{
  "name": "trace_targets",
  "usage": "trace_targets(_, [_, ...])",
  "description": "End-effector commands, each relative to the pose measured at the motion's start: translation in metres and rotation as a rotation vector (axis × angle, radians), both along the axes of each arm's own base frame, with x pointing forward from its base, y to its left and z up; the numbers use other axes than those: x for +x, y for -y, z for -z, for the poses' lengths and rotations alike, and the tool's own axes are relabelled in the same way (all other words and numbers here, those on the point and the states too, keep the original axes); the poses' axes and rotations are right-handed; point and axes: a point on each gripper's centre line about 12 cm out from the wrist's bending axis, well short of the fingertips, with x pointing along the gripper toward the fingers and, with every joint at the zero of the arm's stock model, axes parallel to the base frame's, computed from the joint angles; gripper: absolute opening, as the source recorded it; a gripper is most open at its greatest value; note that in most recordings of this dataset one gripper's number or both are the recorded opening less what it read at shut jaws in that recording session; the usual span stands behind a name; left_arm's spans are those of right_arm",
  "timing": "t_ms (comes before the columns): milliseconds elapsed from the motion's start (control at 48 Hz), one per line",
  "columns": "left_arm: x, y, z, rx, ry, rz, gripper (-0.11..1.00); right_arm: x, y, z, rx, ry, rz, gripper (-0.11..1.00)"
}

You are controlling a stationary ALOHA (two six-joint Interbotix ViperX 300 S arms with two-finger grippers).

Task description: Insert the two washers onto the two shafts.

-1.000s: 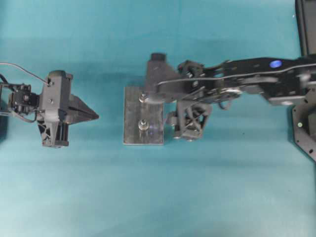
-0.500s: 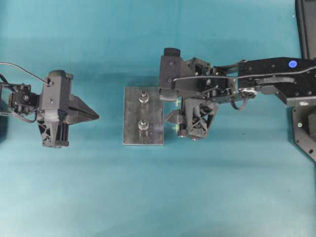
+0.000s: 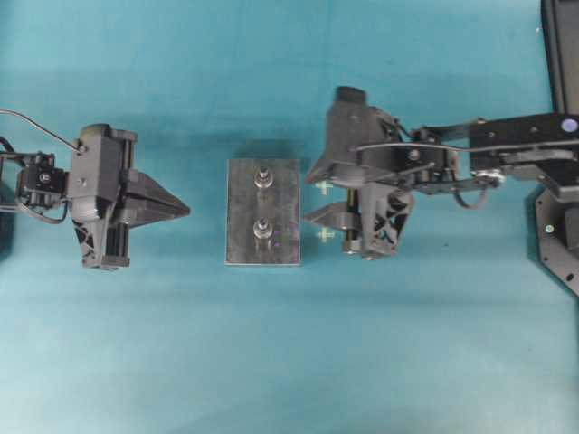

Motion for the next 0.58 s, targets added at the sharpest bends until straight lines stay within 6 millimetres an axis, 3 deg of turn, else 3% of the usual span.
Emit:
trace_targets(0, [0.003,0.001,-0.006,0.004,0.031,0.004,0.0,-0.003,-0.002,-0.007,0.004,0.046,0.001,0.66])
trace_targets(333, [0.003,0.001,-0.006,0.004,0.029,0.004,0.0,-0.013,-0.003,0.012,-0.005,0.067,-0.002,0.66])
trace_targets(562, [0.003,0.001,-0.005,0.004,0.028,0.004,0.0,-0.016,-0.004,0.01,-0.011,0.174,-0.001,0.66])
